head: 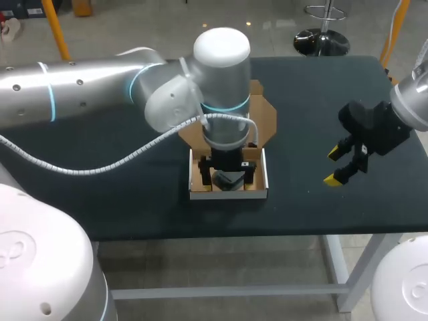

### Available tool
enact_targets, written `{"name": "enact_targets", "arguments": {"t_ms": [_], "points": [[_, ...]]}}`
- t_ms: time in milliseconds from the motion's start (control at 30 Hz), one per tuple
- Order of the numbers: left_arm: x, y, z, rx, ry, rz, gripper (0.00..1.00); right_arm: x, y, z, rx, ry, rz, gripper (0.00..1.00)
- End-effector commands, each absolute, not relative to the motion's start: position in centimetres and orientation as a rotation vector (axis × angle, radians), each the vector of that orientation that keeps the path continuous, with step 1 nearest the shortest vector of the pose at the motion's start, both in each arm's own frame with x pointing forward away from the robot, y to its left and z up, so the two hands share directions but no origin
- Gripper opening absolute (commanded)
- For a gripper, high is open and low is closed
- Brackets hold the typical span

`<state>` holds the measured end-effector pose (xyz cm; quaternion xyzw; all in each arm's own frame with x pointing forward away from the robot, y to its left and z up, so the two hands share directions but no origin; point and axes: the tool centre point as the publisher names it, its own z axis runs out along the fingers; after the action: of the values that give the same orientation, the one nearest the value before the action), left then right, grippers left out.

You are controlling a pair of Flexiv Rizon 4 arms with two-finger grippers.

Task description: Assemble the packaging by folding the flat box into shape, placing the metal phone stand inside, and closing the box properly

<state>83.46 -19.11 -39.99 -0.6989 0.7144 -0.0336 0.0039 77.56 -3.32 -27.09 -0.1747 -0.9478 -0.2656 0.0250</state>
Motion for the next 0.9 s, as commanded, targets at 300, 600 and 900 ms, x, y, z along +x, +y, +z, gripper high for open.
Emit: {"name": "enact_targets", "arguments": {"t_ms": [300, 600, 900], "points": [[80.2, -19.1, -40.1, -2.184, 2.214, -0.098, 1.0, 77.5, -3.4, -27.0, -0.537, -2.929, -0.825, 1.0], [78.5, -19.1, -40.2, -2.189, 2.199, -0.087, 1.0, 77.5, -3.4, -27.0, -0.537, -2.929, -0.825, 1.0], [77.7, -19.0, -40.1, -2.191, 2.193, -0.094, 1.0, 77.5, -3.4, -27.0, -0.537, -2.929, -0.825, 1.0]]}}
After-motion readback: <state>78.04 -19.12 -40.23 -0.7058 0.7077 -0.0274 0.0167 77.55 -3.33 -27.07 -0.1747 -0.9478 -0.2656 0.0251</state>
